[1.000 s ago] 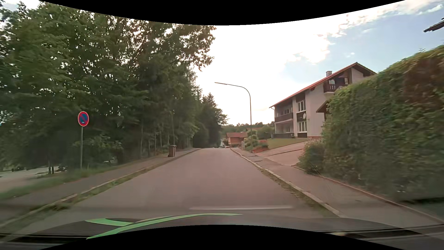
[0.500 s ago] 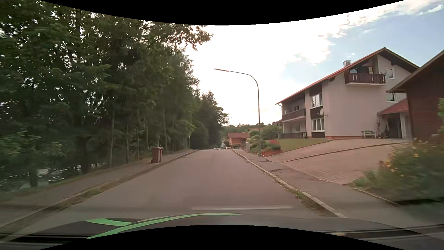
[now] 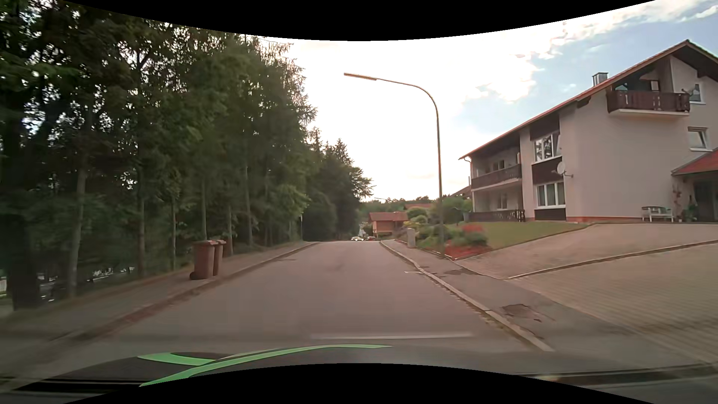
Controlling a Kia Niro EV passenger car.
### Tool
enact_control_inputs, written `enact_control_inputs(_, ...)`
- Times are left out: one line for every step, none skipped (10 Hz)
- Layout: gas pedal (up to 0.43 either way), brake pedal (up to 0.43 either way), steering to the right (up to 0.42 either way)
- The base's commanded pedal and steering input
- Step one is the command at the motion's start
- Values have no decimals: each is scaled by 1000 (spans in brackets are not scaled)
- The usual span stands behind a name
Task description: Follow the waypoints while adhering to traffic rules and regulations
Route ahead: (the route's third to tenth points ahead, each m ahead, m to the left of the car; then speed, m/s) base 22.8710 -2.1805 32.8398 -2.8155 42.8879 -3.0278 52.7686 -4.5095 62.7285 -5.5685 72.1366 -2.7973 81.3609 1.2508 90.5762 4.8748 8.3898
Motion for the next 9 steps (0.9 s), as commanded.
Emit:
enact_control_inputs(0,0,1)
enact_control_inputs(0,0,1)
enact_control_inputs(0,0,1)
enact_control_inputs(0,0,3)
enact_control_inputs(0,0,4)
enact_control_inputs(0,0,6)
enact_control_inputs(0,0,6)
enact_control_inputs(0,0,6)
enact_control_inputs(8,0,6)
